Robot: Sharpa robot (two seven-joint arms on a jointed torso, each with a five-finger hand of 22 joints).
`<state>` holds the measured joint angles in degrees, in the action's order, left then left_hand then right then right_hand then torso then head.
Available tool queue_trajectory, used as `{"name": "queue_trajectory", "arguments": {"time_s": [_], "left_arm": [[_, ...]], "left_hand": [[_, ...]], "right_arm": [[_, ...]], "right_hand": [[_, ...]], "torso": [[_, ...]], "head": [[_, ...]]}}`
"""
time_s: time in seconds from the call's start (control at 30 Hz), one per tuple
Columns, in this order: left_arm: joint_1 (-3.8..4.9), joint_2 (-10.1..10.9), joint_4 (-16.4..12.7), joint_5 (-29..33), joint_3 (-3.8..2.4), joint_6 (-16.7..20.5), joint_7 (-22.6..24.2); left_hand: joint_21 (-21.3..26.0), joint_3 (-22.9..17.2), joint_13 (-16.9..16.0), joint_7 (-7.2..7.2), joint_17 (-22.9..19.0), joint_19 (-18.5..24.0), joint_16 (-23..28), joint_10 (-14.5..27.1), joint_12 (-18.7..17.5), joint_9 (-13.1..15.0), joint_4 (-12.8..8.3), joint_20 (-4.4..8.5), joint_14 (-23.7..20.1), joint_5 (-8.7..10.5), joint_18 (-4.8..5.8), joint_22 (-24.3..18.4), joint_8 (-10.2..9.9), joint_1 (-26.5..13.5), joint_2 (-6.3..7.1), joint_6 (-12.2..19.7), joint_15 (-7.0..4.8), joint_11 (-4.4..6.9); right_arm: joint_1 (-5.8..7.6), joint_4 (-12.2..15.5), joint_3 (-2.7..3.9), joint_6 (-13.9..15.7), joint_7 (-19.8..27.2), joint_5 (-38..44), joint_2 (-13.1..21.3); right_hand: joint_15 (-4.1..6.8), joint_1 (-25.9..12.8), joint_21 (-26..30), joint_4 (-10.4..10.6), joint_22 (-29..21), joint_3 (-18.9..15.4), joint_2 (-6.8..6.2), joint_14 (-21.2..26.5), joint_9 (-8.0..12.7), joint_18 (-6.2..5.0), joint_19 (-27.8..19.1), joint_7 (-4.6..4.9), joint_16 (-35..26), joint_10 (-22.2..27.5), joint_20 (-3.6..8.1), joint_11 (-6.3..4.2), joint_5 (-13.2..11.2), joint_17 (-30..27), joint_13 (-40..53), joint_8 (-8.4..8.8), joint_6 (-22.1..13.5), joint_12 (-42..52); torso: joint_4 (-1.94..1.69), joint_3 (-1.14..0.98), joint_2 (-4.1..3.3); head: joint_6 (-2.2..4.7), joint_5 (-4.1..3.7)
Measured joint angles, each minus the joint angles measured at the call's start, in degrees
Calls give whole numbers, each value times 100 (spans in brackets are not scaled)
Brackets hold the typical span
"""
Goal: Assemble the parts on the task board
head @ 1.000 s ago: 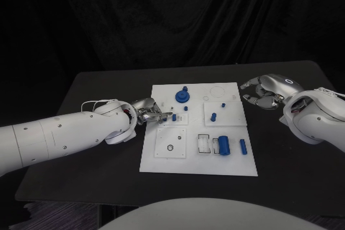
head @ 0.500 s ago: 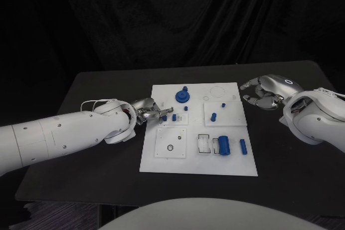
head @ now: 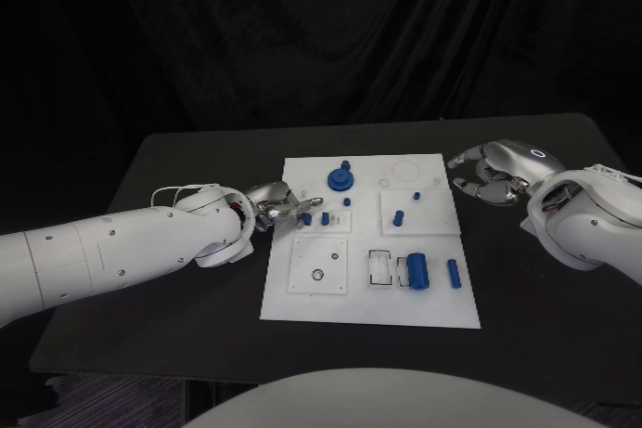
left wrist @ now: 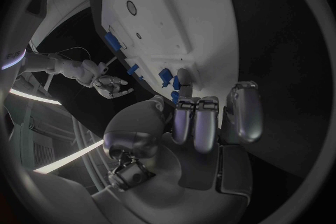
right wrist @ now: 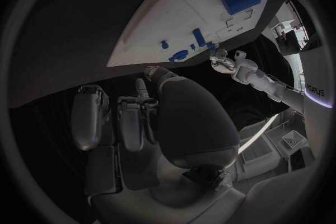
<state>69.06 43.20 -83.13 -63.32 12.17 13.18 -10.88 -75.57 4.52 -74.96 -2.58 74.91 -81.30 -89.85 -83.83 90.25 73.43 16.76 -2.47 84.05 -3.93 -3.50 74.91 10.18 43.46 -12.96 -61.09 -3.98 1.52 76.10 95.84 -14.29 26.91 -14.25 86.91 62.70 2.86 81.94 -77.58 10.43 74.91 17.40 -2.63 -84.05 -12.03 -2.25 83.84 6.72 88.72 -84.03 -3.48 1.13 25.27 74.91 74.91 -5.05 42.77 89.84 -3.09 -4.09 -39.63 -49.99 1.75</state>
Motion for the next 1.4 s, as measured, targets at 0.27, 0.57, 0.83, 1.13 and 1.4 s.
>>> {"name": "queue_trajectory", "arguments": {"time_s": [0.27,0.57,0.83,1.13,1.4], "left_arm": [[-3,-6,7,-1,3,59,22],[-4,-20,12,-2,3,169,47],[-4,-37,16,-2,3,304,137],[-4,-38,12,-2,3,376,208],[-4,-15,13,-2,3,366,182]], "left_hand": [[0,299,0,20,0,-23,0,0,0,152,0,-22,0,-123,0,0,289,201,-200,20,0,0],[-52,495,0,51,0,-44,0,0,0,152,-10,0,0,-225,0,0,629,376,-309,133,0,0],[-154,631,0,74,0,-106,0,0,0,152,0,19,0,-426,-1,0,1245,583,-364,172,0,0],[-177,637,0,94,0,-106,0,0,0,151,6,20,0,-668,-1,0,1595,708,-371,193,0,0],[-177,637,0,115,0,-125,0,-21,0,151,6,40,0,-949,-1,0,1845,837,-363,213,0,21]], "right_arm": [[-3,5,0,-17,-5,0,6],[-4,10,0,-33,-11,0,11],[-5,10,0,-44,-16,0,12],[-6,10,0,-53,-21,0,12],[-11,6,0,-71,-25,0,12]], "right_hand": [[0,0,0,0,0,0,0,0,0,0,0,0,0,0,0,0,21,0,0,0,0,0],[0,0,0,0,0,0,0,0,0,0,0,0,0,0,0,0,21,0,1,0,0,0],[0,0,0,0,0,0,0,0,0,0,0,0,0,0,0,0,21,0,4,0,0,0],[0,0,0,0,0,0,0,0,6,0,0,0,0,0,0,0,21,0,3,0,0,0],[0,-1,0,-16,0,15,1,0,6,0,0,20,0,0,0,0,21,0,3,0,20,0]], "torso": [[-1,1,-3],[-3,1,-3],[-2,1,-2],[-2,1,-1],[1,1,1]], "head": [[0,-1],[0,-4],[0,-4],[0,-4],[0,14]]}}
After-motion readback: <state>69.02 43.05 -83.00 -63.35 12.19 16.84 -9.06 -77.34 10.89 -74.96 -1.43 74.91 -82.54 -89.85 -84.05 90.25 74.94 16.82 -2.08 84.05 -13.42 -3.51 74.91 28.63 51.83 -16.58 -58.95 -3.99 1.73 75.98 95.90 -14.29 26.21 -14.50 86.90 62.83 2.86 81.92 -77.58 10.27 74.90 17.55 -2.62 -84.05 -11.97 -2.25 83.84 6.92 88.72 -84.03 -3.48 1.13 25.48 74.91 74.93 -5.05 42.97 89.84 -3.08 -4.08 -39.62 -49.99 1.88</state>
